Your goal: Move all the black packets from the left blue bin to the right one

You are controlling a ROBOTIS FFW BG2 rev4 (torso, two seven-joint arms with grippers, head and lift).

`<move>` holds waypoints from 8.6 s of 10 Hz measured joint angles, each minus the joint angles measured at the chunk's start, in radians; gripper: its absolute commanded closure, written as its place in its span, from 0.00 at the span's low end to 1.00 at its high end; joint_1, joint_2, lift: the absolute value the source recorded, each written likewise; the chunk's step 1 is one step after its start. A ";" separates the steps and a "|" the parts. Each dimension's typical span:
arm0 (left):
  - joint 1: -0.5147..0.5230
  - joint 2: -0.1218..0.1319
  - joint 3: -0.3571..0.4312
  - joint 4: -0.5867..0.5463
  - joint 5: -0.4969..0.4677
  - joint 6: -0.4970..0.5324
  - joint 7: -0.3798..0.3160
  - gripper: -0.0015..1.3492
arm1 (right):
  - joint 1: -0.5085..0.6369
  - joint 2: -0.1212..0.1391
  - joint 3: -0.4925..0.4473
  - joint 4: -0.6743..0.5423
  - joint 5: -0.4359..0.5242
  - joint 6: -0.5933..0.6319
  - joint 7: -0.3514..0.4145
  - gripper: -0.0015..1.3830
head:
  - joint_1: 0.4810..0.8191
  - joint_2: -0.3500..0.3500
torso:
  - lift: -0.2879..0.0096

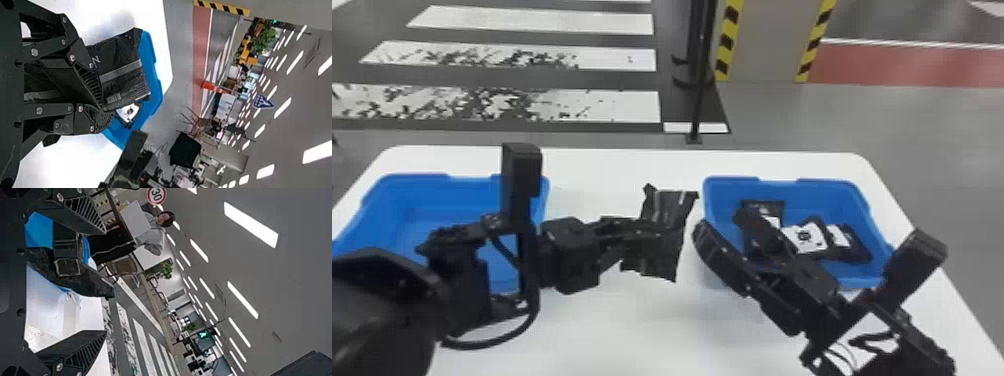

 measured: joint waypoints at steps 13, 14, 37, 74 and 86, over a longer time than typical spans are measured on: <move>-0.027 0.010 -0.080 -0.001 0.054 -0.005 0.000 0.89 | -0.130 -0.040 0.008 0.100 -0.026 0.052 0.006 0.93 | 0.63 0.31 | 0.35; -0.028 0.008 -0.076 -0.001 0.052 -0.008 0.001 0.86 | -0.130 -0.039 0.011 0.104 -0.031 0.032 0.011 0.93 | 0.63 0.32 | 0.35; 0.712 -0.163 0.481 -0.325 -0.098 -0.580 0.075 0.11 | 0.244 0.068 -0.314 -0.104 0.279 -0.281 -0.188 0.09 | 0.63 0.34 | 0.35; 0.912 -0.183 0.460 -0.387 -0.106 -0.685 0.230 0.11 | 0.430 0.068 -0.226 -0.156 0.224 -0.380 -0.210 0.09 | 0.63 0.47 | 0.35; 0.912 -0.187 0.463 -0.387 -0.104 -0.688 0.230 0.11 | 0.430 0.068 -0.226 -0.151 0.209 -0.392 -0.210 0.09 | 0.63 0.47 | 0.35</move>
